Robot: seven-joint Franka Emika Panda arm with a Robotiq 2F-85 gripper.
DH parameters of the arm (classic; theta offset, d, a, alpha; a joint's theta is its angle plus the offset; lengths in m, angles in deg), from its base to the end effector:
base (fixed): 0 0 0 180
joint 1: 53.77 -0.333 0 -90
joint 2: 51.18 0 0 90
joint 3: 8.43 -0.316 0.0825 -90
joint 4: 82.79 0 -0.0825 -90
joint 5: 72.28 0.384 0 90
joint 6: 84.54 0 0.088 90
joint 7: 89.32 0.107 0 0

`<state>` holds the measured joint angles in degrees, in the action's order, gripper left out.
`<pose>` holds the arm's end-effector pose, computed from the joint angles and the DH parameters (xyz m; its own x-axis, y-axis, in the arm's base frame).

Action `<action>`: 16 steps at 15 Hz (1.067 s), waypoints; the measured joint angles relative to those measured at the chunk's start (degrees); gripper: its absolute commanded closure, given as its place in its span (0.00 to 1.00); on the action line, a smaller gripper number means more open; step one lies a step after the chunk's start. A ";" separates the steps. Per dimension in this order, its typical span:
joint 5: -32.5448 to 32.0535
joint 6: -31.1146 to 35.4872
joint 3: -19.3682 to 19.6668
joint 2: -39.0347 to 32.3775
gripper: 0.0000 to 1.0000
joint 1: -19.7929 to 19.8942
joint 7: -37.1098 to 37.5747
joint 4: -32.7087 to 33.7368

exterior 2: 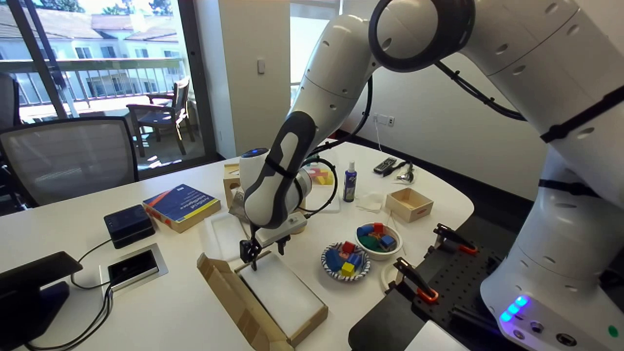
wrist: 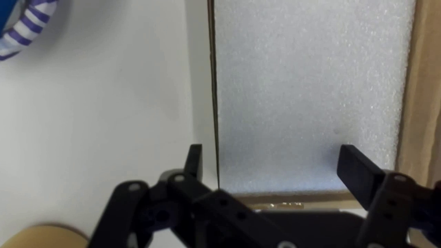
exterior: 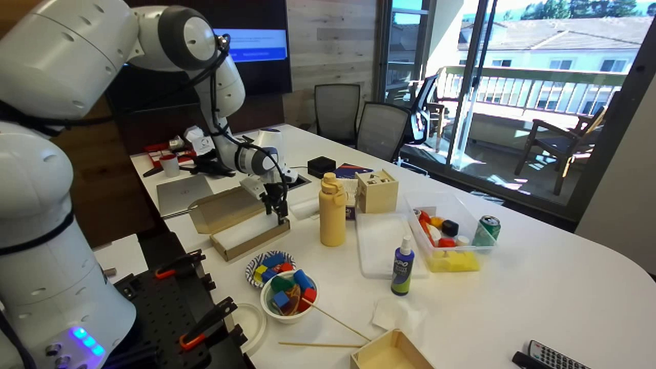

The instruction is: Open the box on the table then remove the contents inside it

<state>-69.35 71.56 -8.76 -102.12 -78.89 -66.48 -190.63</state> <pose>0.5390 0.2545 0.0289 0.9986 -0.0036 -0.0526 -0.0038 -1.0000 -0.0028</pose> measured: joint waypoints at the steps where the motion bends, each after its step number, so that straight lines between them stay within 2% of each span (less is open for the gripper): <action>1: 0.02 0.01 -0.19 -0.42 0.34 0.16 -0.02 0.32; 10: 0.13 0.02 -1.87 -0.72 0.99 2.11 -0.11 1.88; 16: 1.13 0.30 -3.50 -0.80 1.00 3.99 -0.16 1.75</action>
<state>-68.22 71.86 -12.25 -102.91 -74.90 -66.64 -188.88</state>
